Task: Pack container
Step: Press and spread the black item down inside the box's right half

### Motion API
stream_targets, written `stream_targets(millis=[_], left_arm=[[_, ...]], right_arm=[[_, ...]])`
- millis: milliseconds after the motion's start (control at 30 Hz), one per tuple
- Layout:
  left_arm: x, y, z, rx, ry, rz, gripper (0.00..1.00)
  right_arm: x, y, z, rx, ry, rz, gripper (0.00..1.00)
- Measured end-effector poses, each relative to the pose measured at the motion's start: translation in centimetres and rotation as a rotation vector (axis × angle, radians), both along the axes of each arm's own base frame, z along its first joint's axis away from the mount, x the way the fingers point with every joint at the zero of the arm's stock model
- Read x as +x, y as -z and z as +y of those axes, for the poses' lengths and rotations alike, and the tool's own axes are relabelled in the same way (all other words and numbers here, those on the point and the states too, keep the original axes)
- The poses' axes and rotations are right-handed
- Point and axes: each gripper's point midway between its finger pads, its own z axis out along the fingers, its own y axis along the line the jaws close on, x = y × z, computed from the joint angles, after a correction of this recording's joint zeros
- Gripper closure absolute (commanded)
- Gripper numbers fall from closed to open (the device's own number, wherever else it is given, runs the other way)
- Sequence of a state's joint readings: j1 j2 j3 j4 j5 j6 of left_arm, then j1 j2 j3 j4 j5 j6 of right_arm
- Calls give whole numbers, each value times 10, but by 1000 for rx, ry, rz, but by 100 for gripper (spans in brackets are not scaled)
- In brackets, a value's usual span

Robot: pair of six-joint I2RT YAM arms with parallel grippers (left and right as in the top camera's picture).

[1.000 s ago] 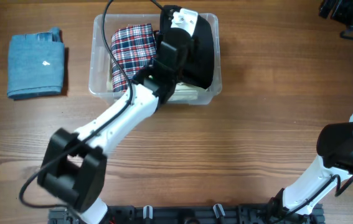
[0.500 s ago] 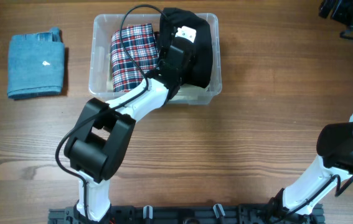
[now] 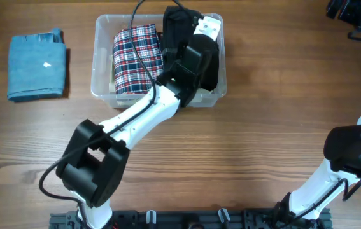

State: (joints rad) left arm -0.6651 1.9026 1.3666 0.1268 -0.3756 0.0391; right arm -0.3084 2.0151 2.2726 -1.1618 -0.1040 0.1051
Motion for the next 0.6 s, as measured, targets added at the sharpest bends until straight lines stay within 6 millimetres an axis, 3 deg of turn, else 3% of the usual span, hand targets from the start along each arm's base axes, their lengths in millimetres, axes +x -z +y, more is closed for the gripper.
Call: stream_targets(millis=[133,300,367,467,600], left_arm=[[-5,9,-4,-34,-5,44,96],[-28,66,8,4,-46,284,96],[-39,73,11,19,-51,374,96],[-43,40,7,-2,-38,458,96],[-32,-37,1,-109,7,426,95]], right_arm=[[0,0,0,0,0,0,0],[0,0,0,0,0,0,0],[0,0,0,0,0,0,0],[0,0,0,0,0,-1,0],[0,0,0,0,0,0,0]])
